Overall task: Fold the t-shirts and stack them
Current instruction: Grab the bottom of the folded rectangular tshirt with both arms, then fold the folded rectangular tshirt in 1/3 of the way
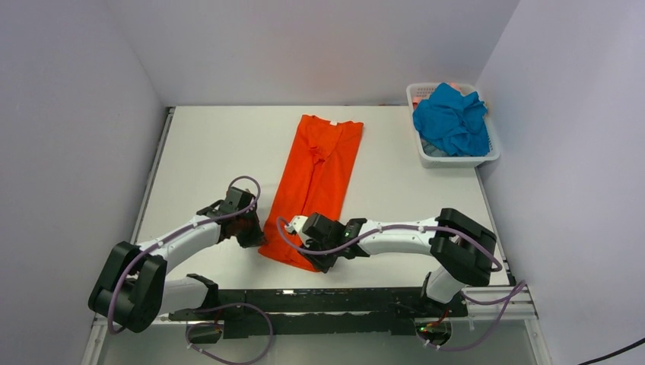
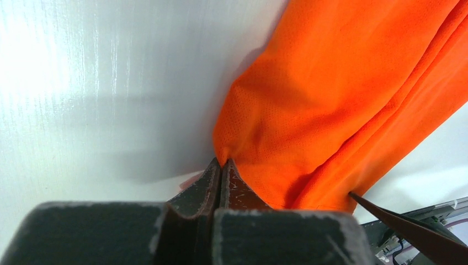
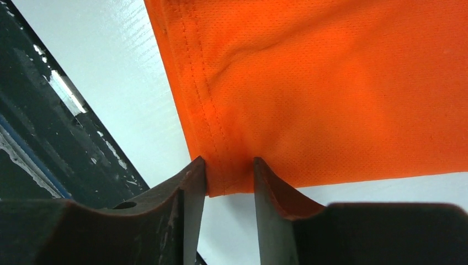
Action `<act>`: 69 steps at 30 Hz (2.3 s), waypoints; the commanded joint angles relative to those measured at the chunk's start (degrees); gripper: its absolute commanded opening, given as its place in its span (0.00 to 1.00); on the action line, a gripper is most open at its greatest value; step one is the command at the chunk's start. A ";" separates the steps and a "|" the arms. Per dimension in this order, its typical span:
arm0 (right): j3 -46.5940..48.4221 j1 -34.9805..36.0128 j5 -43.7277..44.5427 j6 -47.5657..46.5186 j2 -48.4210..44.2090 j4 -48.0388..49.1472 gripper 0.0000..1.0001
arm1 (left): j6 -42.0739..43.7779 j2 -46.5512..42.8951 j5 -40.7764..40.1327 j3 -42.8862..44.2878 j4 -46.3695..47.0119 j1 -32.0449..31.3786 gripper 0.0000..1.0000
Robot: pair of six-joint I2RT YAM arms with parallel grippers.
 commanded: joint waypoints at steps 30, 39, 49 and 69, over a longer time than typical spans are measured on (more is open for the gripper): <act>5.30 -11.26 4.96 5.26 -11.08 -0.58 0.00 | 2.85 2.70 10.31 17.40 0.96 1.39 0.00; 9.12 -22.15 4.71 1.43 -6.25 4.82 0.00 | 4.08 16.94 11.01 32.37 1.61 4.11 0.00; 15.73 -30.69 -0.11 -1.59 1.09 5.96 0.00 | 4.44 28.85 10.78 44.45 1.97 6.08 0.00; 29.87 -39.63 -2.87 -2.15 18.46 6.57 0.00 | 5.05 46.40 9.01 61.24 0.67 9.00 0.08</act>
